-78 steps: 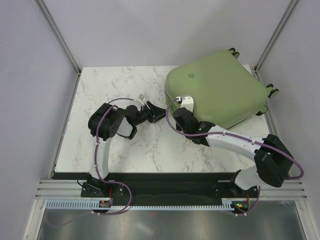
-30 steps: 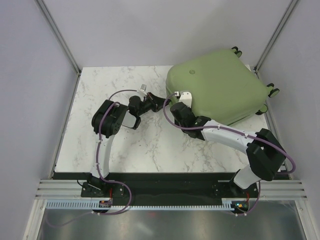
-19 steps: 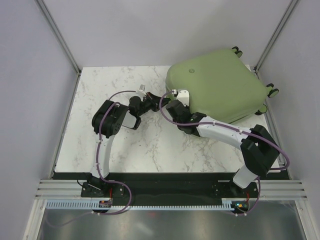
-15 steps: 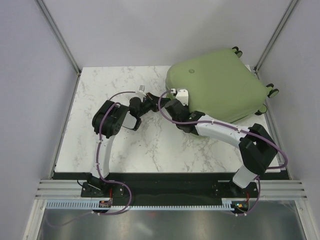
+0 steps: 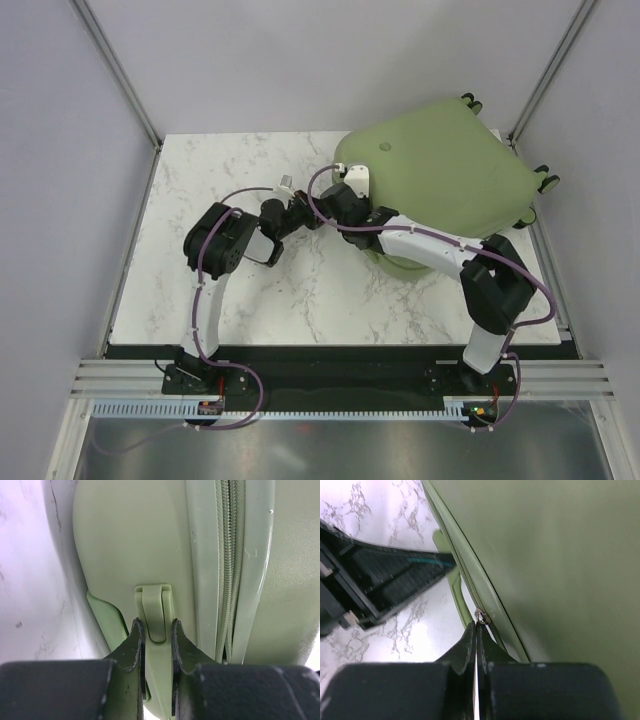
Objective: Pack the luggage
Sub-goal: Zip the luggage at the center of the board.
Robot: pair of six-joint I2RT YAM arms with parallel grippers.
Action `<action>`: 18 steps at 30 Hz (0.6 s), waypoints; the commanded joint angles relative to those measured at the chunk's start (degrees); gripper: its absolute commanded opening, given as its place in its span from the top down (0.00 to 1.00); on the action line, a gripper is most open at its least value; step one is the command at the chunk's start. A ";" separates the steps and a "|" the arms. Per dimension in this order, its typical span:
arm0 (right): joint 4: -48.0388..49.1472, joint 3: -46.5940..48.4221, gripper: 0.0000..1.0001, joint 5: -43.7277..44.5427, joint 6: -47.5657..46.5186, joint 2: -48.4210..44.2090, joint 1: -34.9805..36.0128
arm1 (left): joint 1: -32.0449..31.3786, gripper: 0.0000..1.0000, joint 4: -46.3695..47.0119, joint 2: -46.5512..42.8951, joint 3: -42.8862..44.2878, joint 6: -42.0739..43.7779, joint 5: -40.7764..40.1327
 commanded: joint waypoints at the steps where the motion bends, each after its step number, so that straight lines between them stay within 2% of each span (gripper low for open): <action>1: 6.78 6.68 1.00 -1.36 -0.38 1.44 0.67 | -4.60 0.98 19.58 -3.39 -1.60 2.78 11.16; 18: 5.81 16.88 1.00 -0.39 -2.22 7.42 0.67 | -6.71 0.98 22.30 -7.43 -7.75 4.97 14.33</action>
